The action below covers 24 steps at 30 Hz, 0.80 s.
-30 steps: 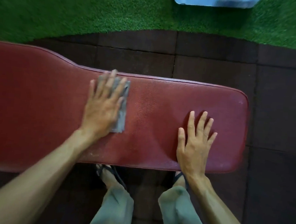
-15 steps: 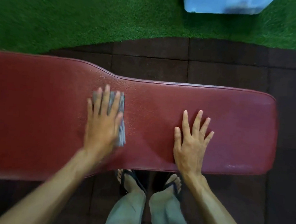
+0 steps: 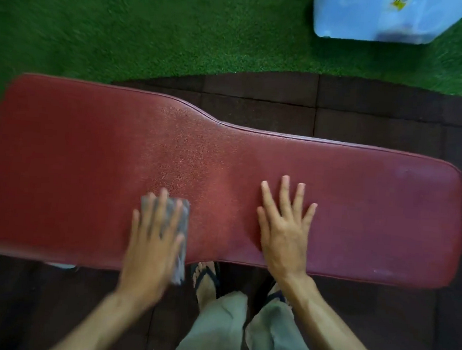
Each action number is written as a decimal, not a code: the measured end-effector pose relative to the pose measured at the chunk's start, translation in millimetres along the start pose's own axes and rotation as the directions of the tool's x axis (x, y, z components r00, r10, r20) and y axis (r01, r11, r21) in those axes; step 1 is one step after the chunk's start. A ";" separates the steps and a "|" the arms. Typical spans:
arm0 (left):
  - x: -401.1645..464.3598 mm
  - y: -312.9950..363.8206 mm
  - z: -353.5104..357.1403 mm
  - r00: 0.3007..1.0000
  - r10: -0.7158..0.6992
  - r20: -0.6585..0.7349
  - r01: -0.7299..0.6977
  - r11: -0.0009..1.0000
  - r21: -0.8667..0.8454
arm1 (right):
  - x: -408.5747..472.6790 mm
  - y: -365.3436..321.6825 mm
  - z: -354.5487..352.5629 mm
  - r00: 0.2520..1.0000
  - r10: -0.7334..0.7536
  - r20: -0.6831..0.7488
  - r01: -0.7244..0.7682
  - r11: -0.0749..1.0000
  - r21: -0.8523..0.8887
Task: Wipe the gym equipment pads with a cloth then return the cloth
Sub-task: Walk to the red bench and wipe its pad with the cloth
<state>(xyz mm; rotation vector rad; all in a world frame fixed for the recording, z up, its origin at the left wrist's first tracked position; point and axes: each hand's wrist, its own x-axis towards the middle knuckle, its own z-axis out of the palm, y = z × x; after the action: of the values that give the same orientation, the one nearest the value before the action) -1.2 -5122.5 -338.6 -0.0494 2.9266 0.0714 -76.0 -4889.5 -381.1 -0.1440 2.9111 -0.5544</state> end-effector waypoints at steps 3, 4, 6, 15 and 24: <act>-2.4 22.9 9.7 0.997 0.082 0.006 -0.082 0.997 0.008 | -10.0 -23.9 7.4 0.994 -0.096 0.055 0.096 0.995 -0.003; 31.5 22.3 3.0 0.995 0.098 -0.030 -0.098 0.995 -0.009 | -11.5 -27.1 8.6 0.995 -0.077 0.058 0.077 0.997 0.008; 110.7 7.4 -14.5 0.989 0.133 -0.069 -0.134 0.991 0.002 | -8.6 -31.7 10.0 0.999 -0.012 0.035 0.011 1.000 0.024; 18.6 -69.2 -10.3 0.997 -0.062 -0.051 0.059 0.997 -0.046 | 10.9 -94.3 23.7 0.968 0.250 -0.009 -0.250 0.968 0.019; 196.0 -182.7 -55.9 0.988 0.036 -0.152 -0.030 0.999 0.040 | 29.5 -149.4 32.1 0.970 0.240 -0.024 -0.241 0.970 -0.031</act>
<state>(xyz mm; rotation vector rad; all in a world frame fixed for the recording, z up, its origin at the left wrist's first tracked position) -197.3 -5313.3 -333.8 0.0001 3.0809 0.0177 -89.5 -5042.9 -359.4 0.2092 2.8988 -0.4683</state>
